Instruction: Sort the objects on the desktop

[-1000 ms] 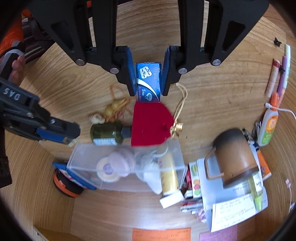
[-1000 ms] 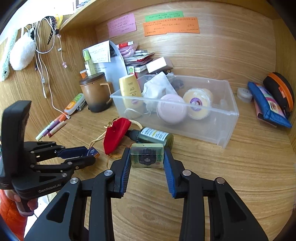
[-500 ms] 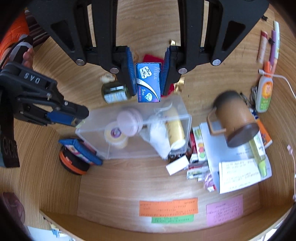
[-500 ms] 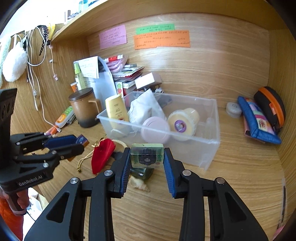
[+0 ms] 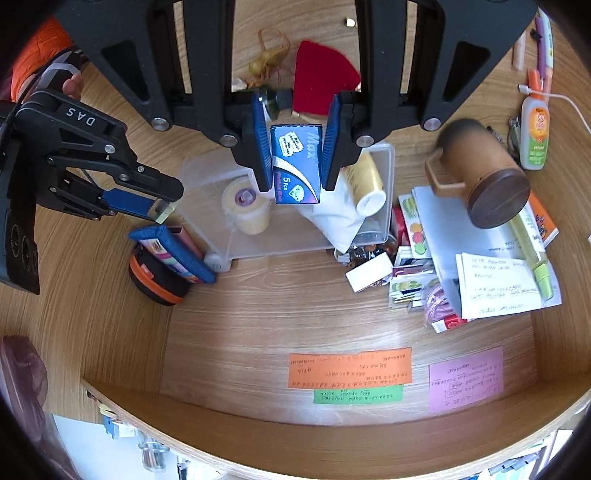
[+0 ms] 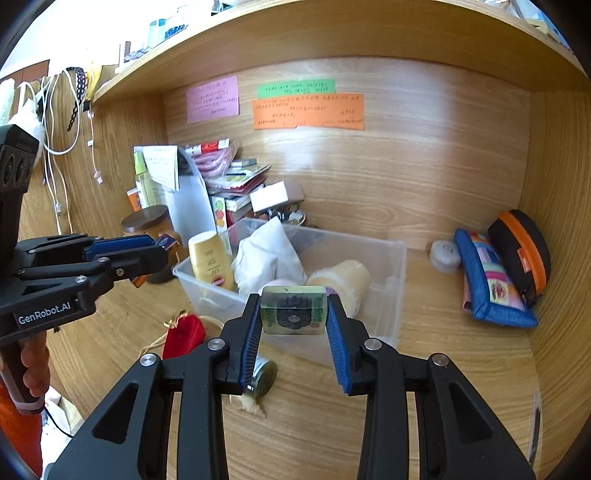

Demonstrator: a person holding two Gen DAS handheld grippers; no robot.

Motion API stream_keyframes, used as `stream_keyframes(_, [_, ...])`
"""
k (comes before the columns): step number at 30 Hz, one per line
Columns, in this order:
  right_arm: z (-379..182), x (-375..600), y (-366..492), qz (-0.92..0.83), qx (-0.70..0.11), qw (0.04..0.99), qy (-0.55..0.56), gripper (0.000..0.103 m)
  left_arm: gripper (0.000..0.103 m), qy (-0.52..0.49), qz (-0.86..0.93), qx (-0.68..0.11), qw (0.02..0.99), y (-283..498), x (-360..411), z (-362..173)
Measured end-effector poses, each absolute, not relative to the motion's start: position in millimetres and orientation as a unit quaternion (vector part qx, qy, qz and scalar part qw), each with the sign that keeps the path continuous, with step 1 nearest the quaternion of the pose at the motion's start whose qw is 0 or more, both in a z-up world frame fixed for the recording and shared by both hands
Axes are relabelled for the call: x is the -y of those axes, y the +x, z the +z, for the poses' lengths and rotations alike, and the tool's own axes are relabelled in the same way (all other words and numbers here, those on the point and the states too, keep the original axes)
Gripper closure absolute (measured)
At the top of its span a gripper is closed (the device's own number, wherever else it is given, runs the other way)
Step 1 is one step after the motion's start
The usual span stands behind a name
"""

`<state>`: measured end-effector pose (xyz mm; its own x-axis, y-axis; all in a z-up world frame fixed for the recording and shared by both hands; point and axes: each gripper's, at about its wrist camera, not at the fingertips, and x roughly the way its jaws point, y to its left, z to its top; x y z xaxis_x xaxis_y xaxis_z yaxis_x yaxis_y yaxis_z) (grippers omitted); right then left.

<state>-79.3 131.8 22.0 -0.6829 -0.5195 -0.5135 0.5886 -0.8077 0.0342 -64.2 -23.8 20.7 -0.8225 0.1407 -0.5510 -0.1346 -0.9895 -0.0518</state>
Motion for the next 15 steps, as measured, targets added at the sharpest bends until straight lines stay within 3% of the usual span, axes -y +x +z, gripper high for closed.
stream_keyframes(15, [35,-120,-124,-0.918,-0.075,0.297,0.253,0.072,0.077,-0.319,0.944,0.001,0.082,-123,26,8])
